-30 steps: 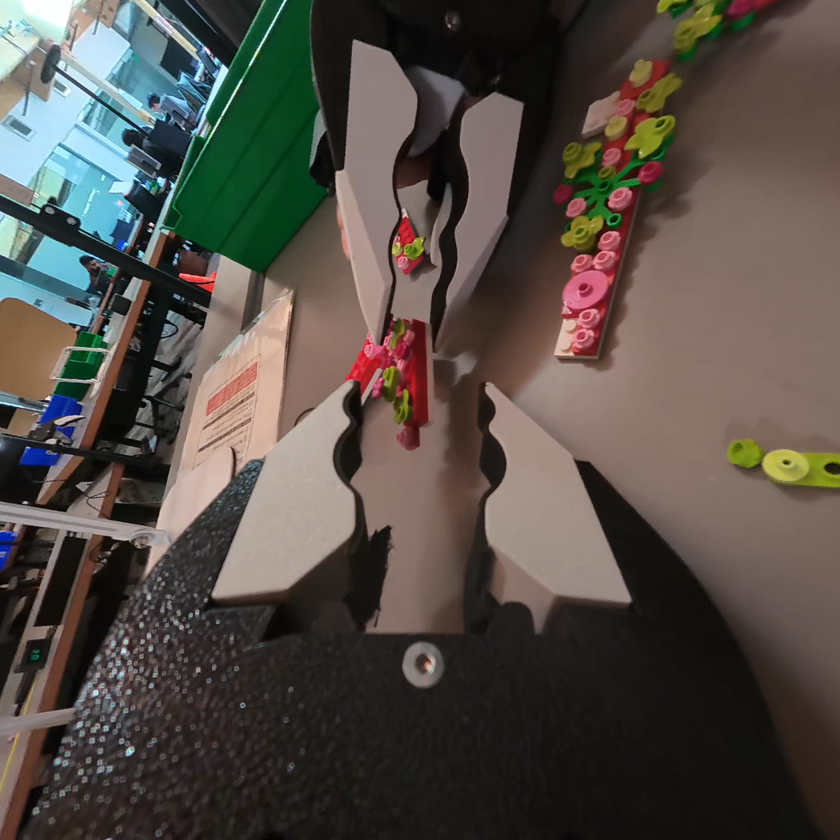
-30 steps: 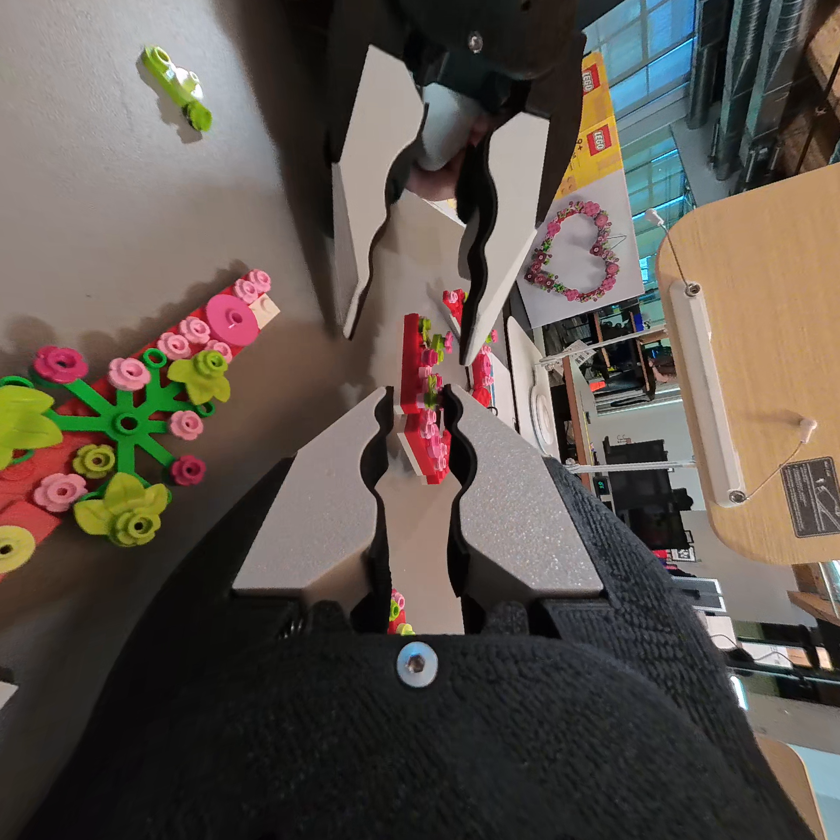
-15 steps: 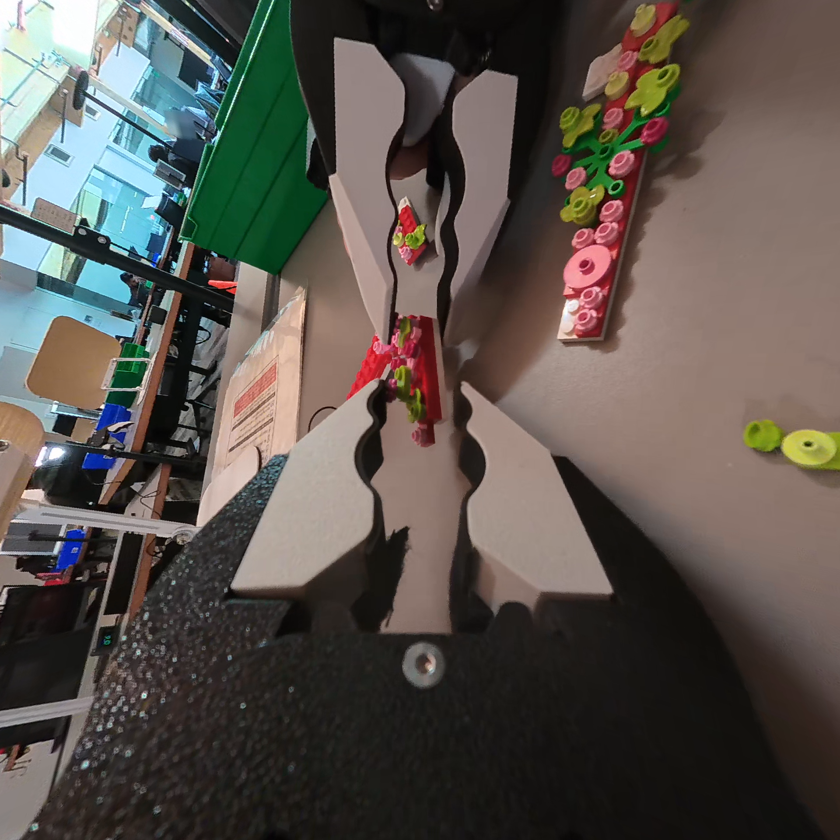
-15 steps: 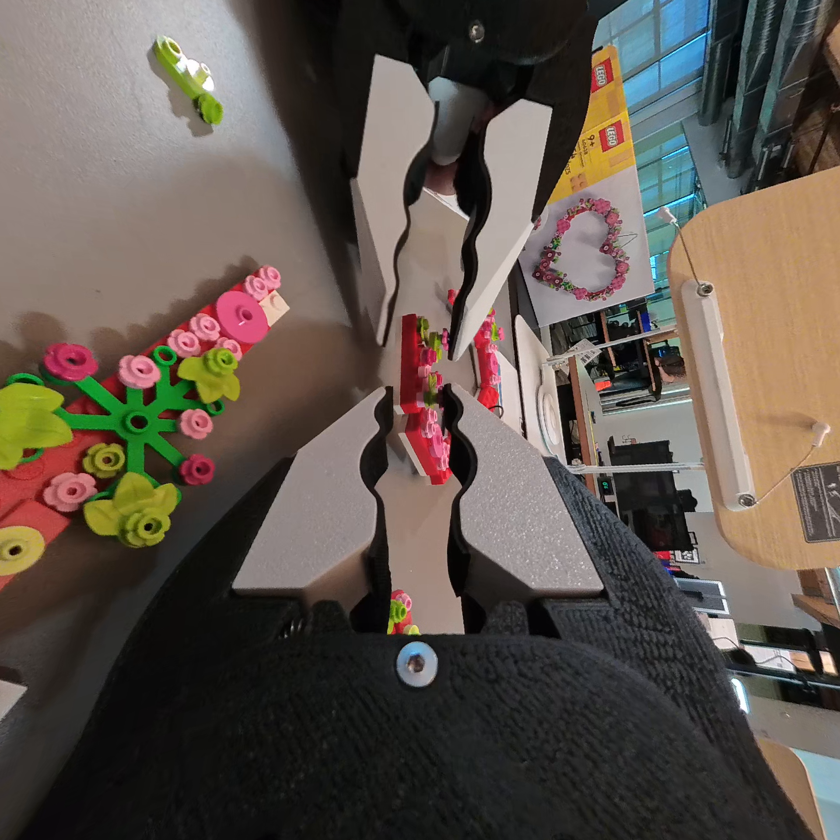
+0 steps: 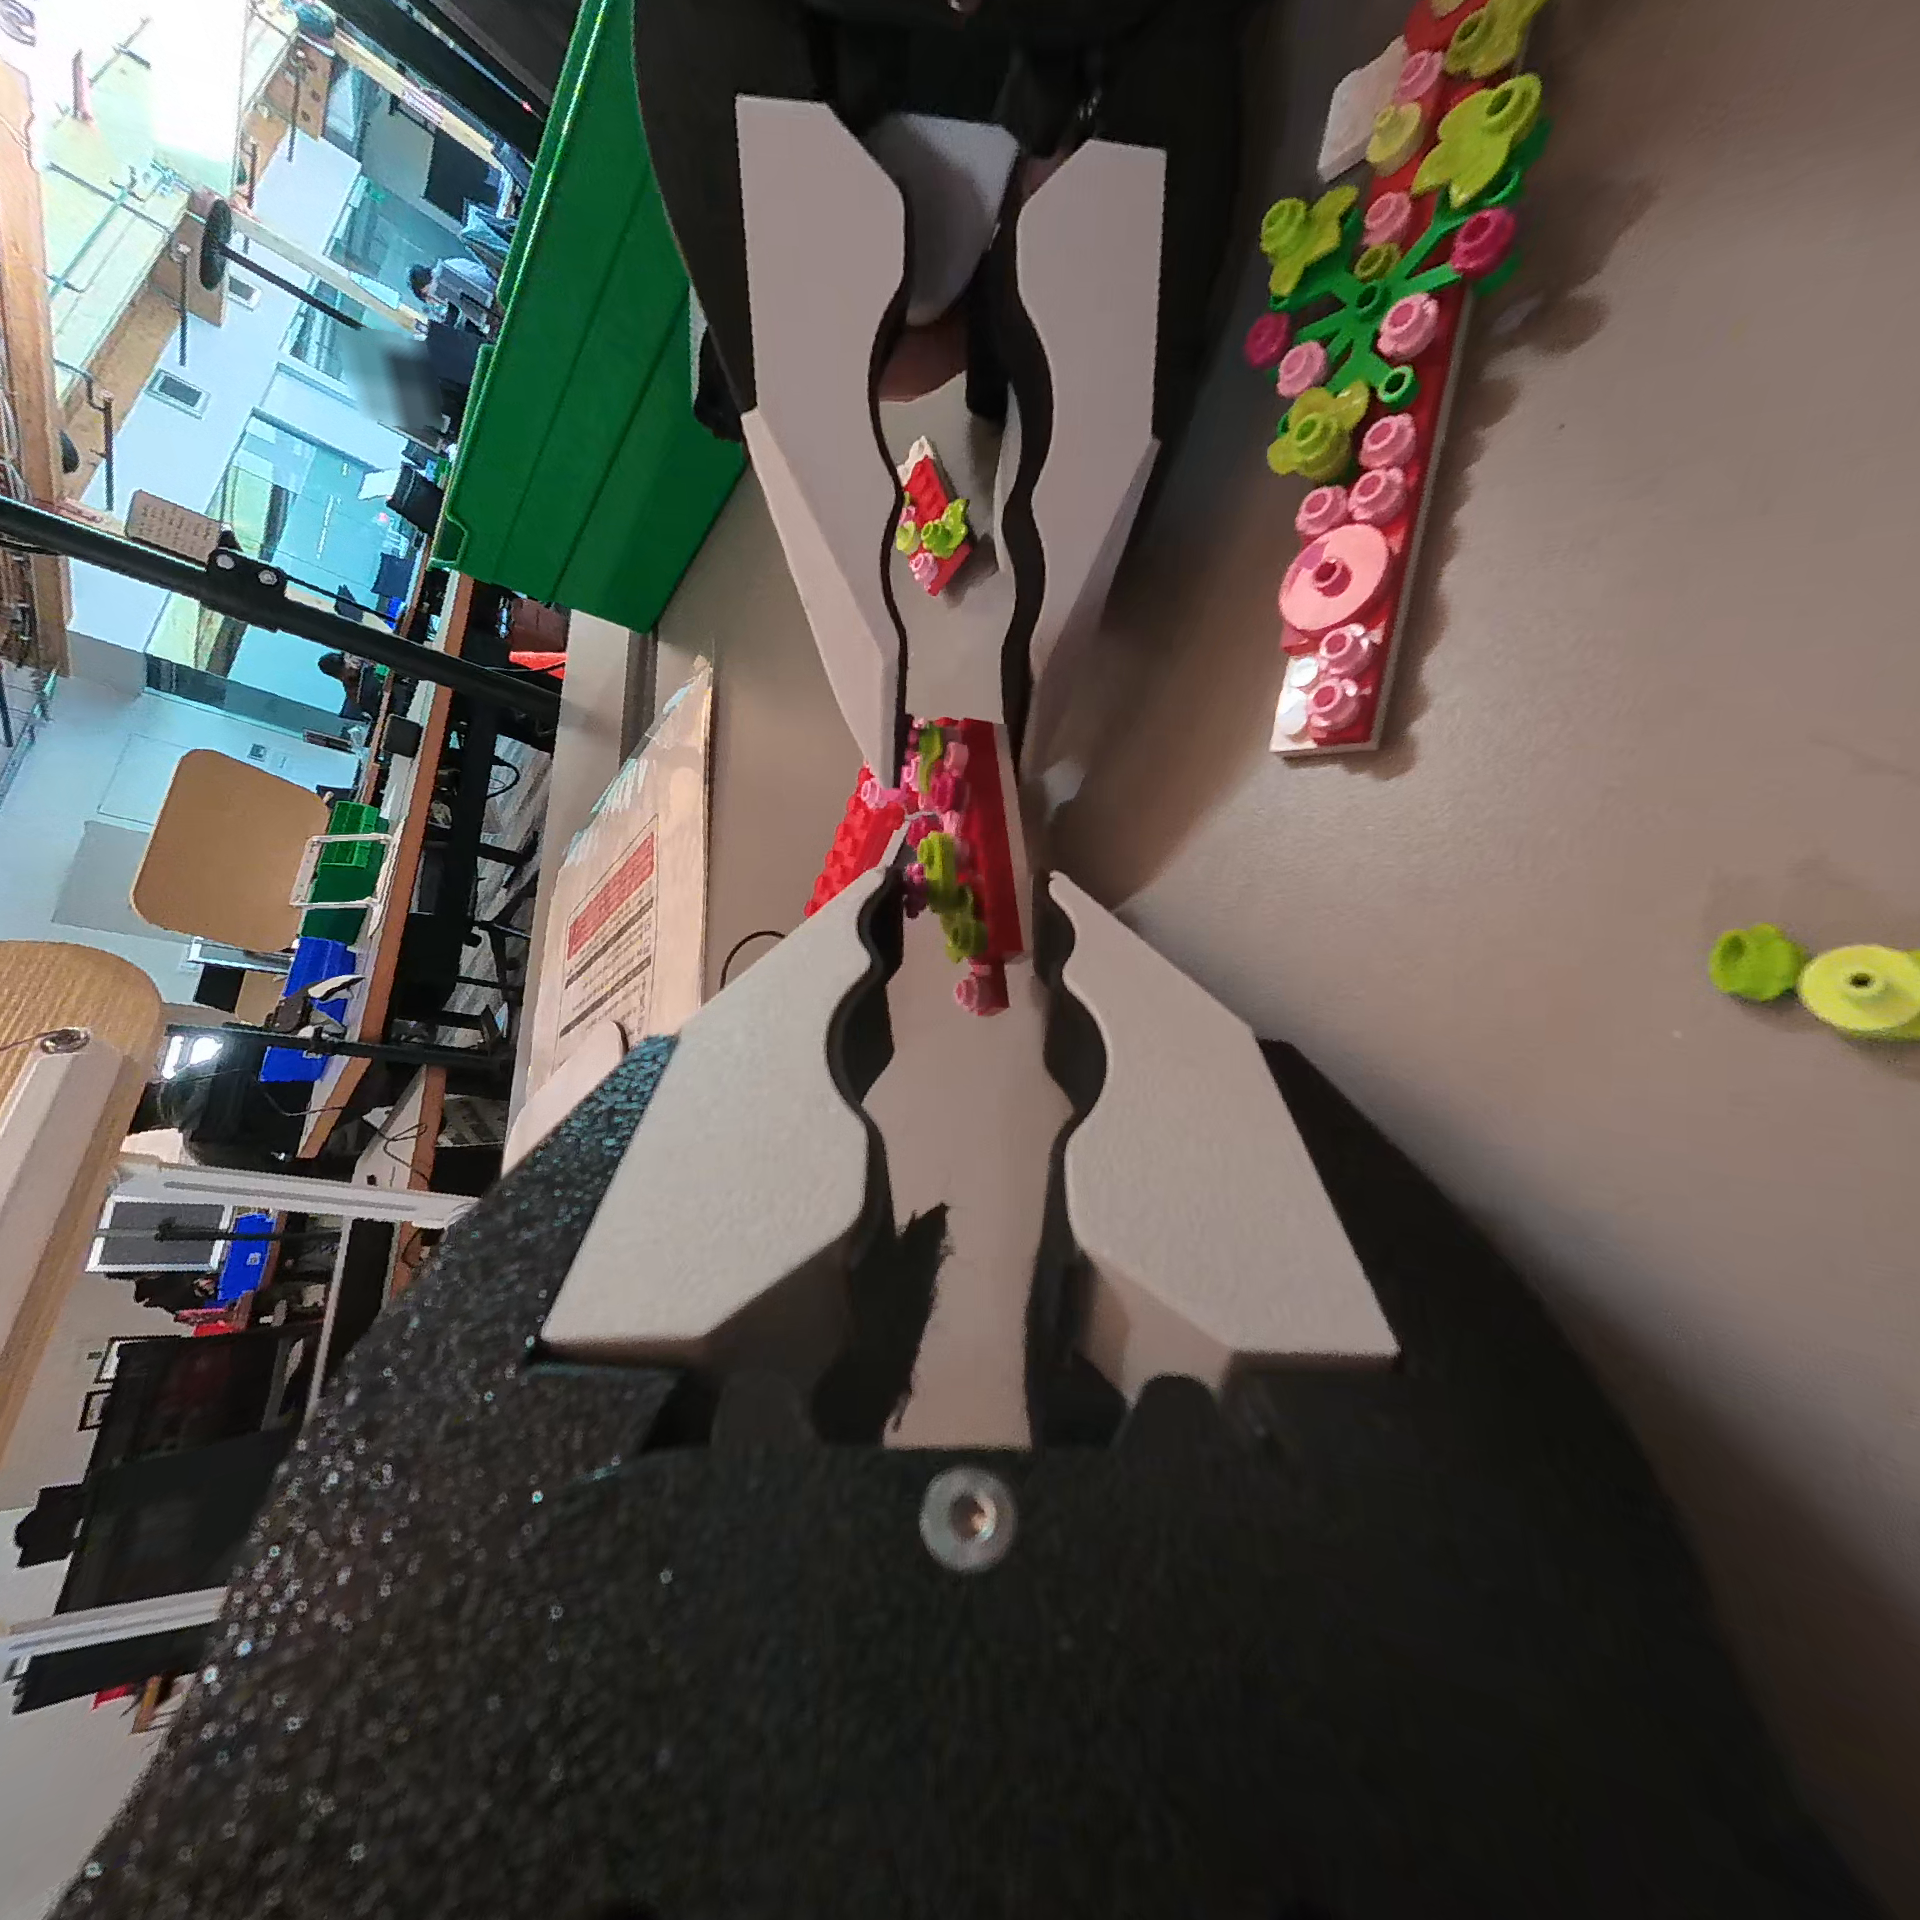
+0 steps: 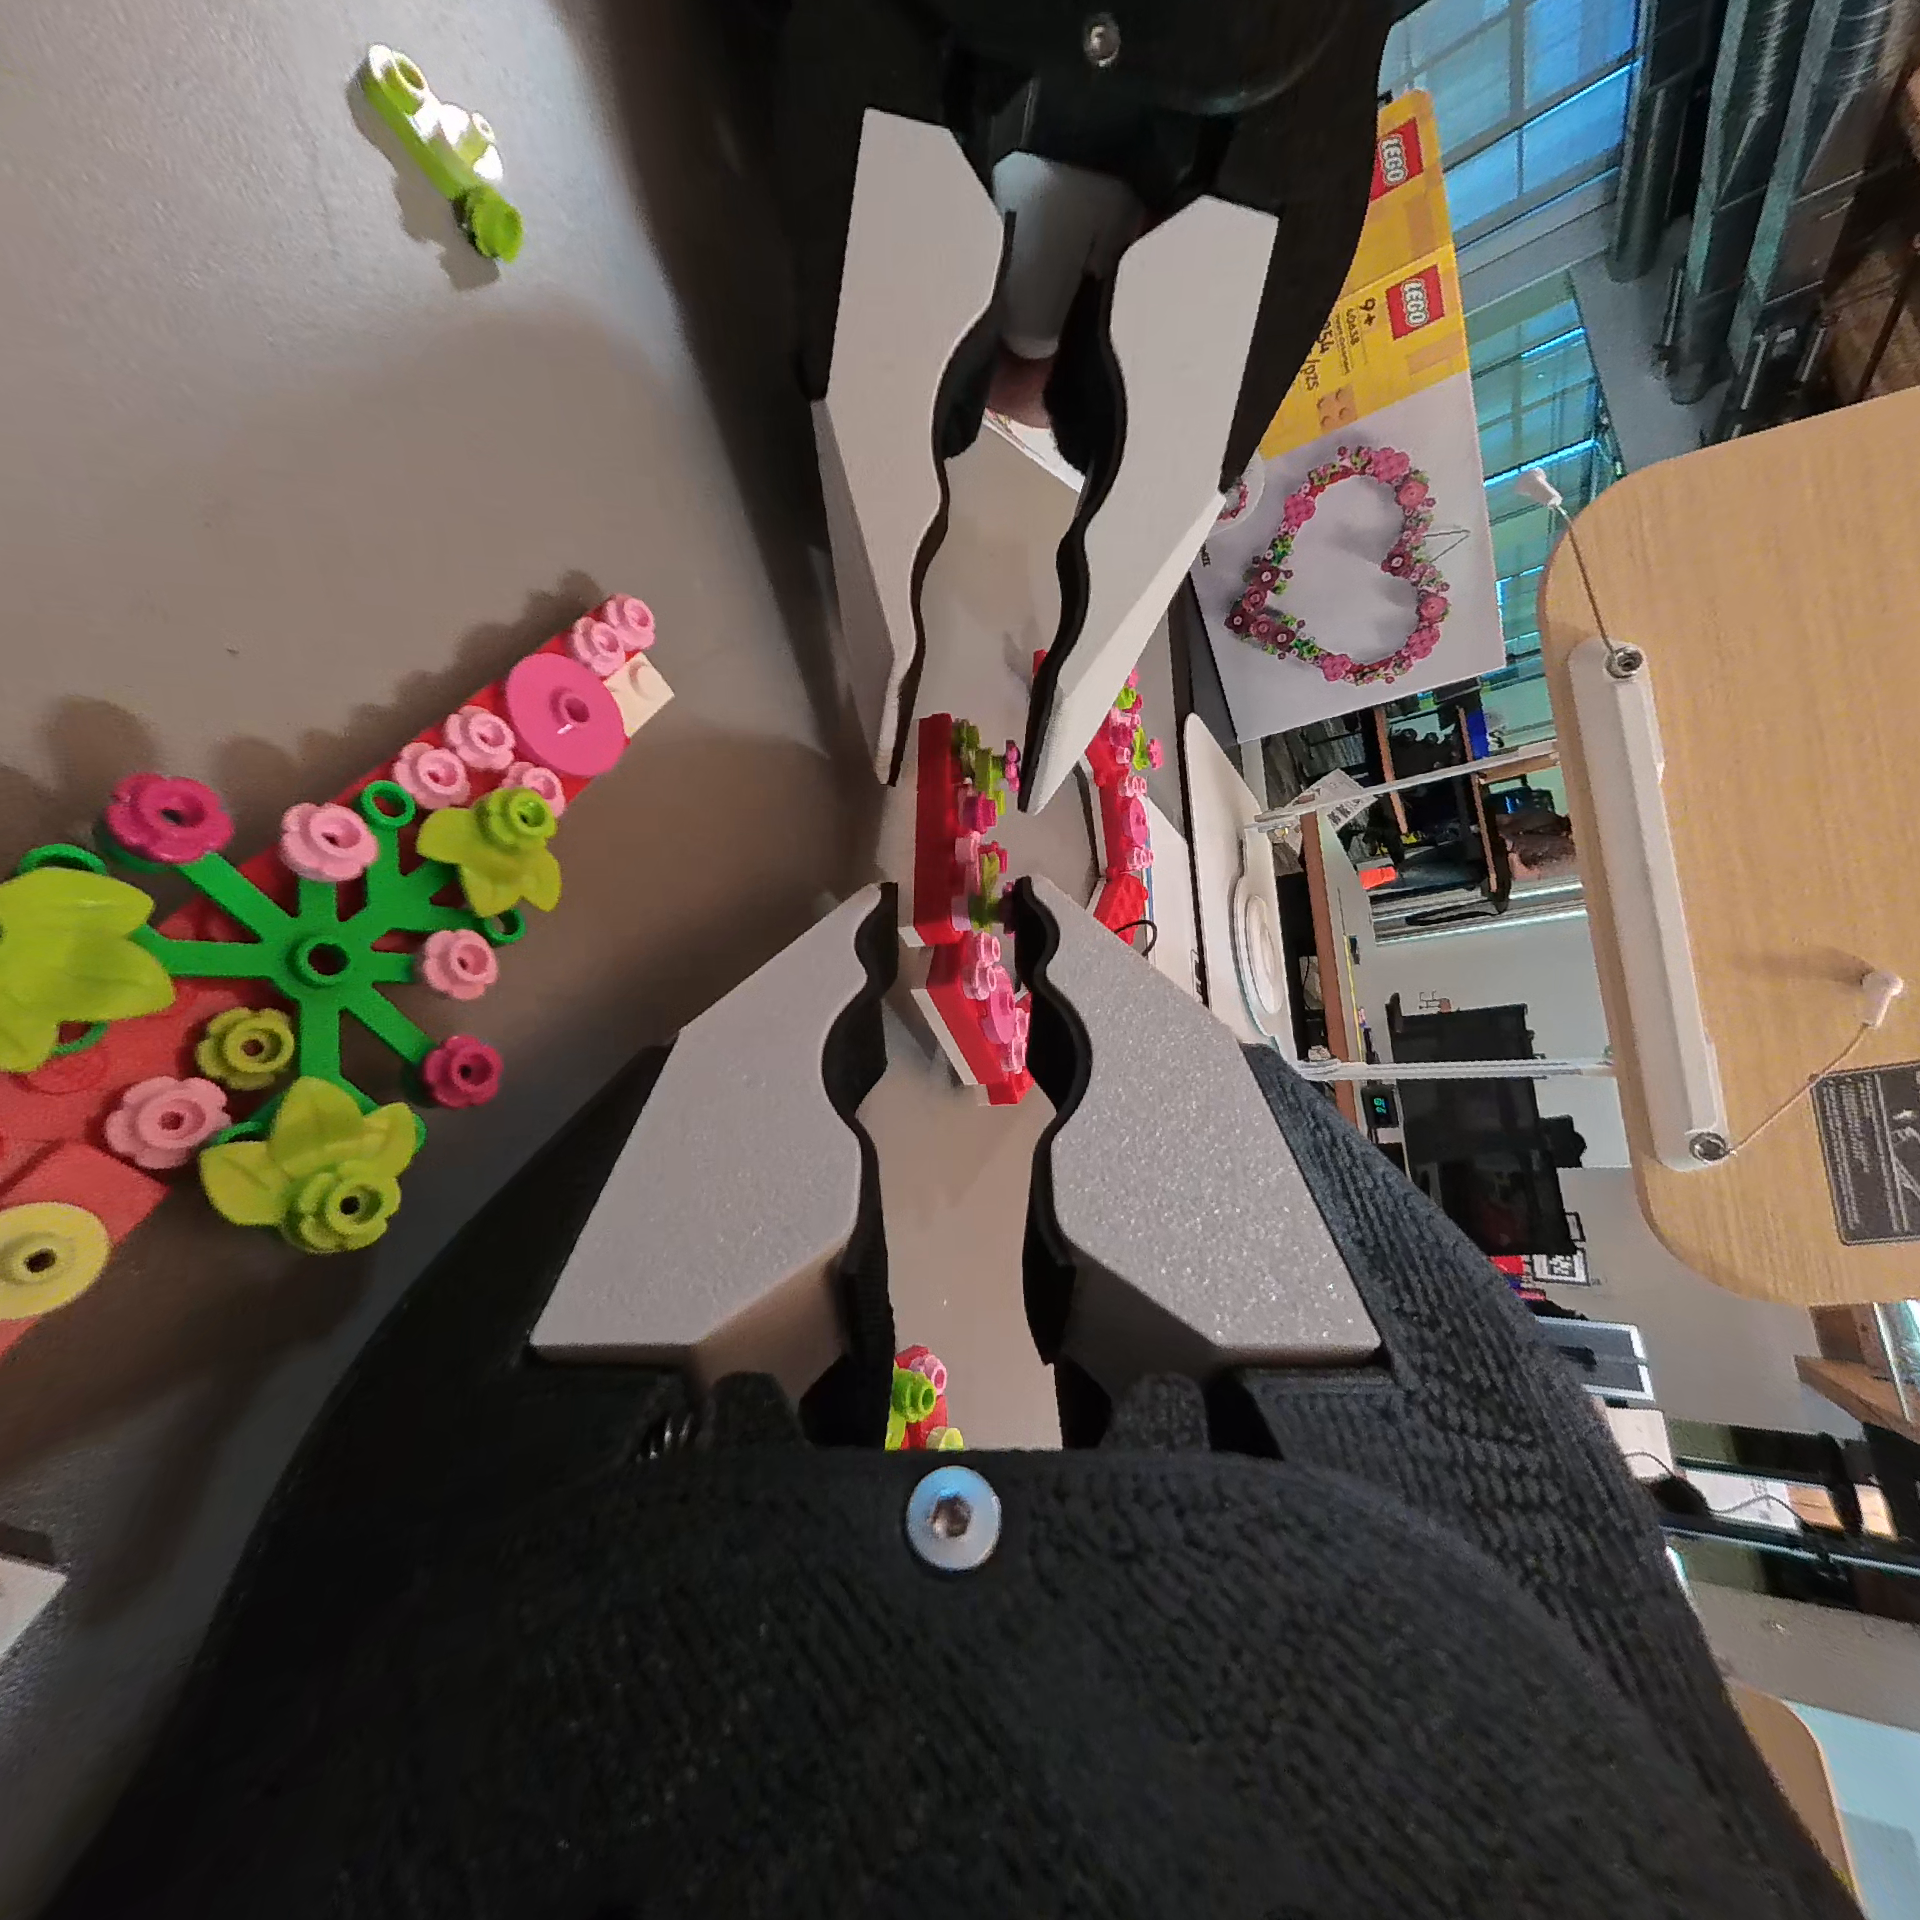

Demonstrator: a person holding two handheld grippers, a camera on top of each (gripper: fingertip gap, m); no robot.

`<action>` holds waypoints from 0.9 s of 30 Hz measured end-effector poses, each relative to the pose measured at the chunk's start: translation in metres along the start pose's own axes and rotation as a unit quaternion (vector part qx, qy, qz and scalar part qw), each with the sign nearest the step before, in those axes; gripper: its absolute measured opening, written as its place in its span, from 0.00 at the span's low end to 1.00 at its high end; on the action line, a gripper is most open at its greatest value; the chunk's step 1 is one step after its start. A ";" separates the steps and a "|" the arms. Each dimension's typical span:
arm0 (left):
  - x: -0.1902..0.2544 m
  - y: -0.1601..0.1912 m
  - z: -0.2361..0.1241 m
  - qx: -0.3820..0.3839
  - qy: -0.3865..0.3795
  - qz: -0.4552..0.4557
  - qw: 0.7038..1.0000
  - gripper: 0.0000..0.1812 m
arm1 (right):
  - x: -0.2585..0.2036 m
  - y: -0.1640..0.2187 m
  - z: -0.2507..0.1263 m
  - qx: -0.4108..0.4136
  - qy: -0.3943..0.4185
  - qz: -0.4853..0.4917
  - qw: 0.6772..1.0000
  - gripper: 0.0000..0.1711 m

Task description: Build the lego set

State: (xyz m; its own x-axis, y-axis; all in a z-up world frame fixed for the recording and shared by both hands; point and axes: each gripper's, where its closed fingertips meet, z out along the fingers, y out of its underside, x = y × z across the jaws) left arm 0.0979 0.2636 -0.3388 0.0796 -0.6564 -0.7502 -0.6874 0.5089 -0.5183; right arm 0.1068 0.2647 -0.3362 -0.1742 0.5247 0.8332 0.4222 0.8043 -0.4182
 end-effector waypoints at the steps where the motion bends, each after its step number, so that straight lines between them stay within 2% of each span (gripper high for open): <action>1: 0.000 0.000 0.000 -0.001 0.000 0.000 1.000 0.12 | 0.000 0.000 0.000 0.000 0.000 0.000 1.000 0.12; 10: 0.002 0.000 0.001 0.002 0.005 -0.006 1.000 0.12 | -0.001 0.001 0.000 -0.004 0.001 -0.005 1.000 0.12; 17: 0.001 -0.003 0.005 -0.001 -0.004 0.012 1.000 0.18 | 0.002 0.001 0.001 -0.002 0.002 0.009 1.000 0.12; 23: -0.005 -0.002 0.010 -0.016 -0.026 0.028 0.999 0.13 | 0.004 -0.002 0.001 0.003 -0.001 0.027 1.000 0.12; 27: -0.007 -0.002 0.009 -0.018 -0.031 0.031 0.999 0.12 | 0.005 -0.004 0.001 0.007 -0.003 0.039 0.999 0.12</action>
State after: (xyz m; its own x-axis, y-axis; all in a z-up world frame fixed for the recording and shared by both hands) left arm 0.1048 0.2721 -0.3362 0.0795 -0.5872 -0.8055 -0.7181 0.5267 -0.4549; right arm 0.1033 0.2649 -0.3308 -0.1462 0.5877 0.7957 0.4227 0.7644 -0.4869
